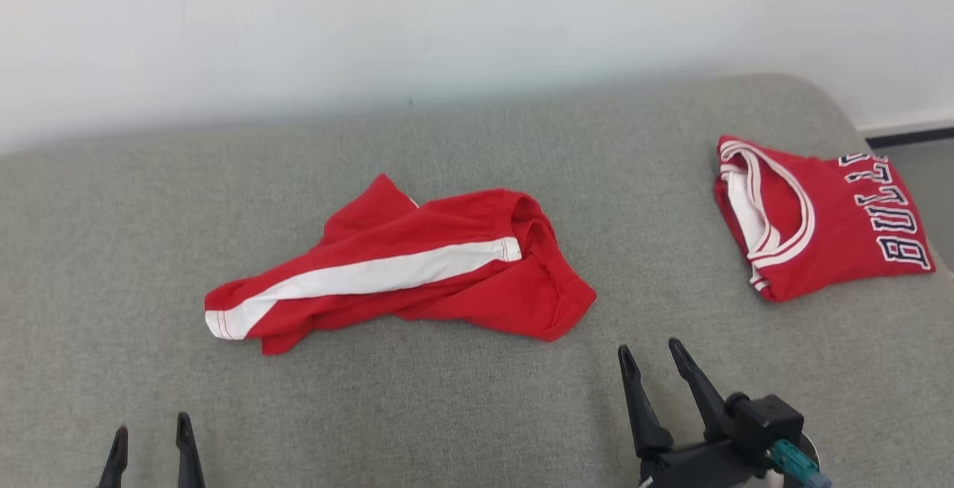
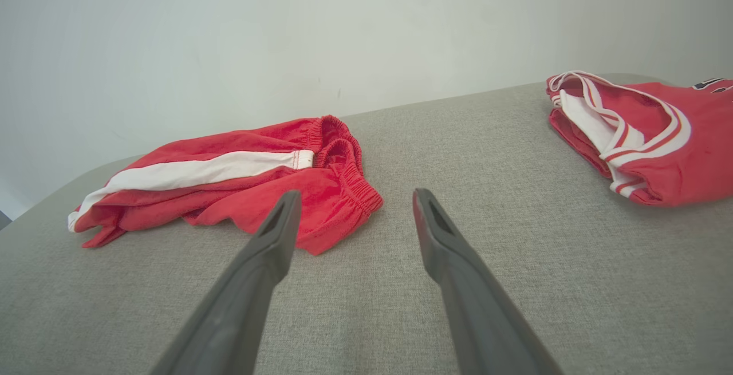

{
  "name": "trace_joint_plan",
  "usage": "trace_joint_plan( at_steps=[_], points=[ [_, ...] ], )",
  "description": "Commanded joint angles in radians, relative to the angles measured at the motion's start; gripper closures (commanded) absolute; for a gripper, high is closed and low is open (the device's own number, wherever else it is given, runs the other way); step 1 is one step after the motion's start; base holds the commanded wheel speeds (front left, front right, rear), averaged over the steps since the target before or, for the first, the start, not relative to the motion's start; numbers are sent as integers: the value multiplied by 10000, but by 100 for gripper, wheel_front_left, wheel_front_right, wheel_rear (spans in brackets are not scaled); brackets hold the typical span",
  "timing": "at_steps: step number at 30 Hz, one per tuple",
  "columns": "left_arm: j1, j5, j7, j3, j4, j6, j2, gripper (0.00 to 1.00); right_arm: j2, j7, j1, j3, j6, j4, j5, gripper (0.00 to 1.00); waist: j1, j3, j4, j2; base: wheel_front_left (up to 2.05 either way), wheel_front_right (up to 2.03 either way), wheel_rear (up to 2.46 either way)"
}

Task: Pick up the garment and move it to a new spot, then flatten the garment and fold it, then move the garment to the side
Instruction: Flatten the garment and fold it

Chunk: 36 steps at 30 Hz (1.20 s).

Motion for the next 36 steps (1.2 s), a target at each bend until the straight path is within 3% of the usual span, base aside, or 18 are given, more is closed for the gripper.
trace_joint_plan(
  at_steps=[1, 22, 30, 36],
  points=[
    [225, -32, -28, 41, -42, 23, -3, 0, -1, 2, 224, -62, -28, 15, 4, 0, 3, -534, -55, 1, 0, 0, 0],
    [1099, 130, -28, -180, -246, 22, -7, 0, -1, 2, 860, -497, -28, -118, -203, 0, 3, -911, -74, 1, 0, 0, 0],
    [630, -249, -28, -521, -122, 22, -4, 0, 2, 3, 565, -191, -28, -154, -93, 0, 3, -394, 18, 1, 0, 0, 0],
    [-210, -349, -28, -773, -159, 22, -7, 0, 4, 3, -404, 413, -28, 30, 91, 0, 3, 583, 133, 1, 0, 0, 0]
  ],
)
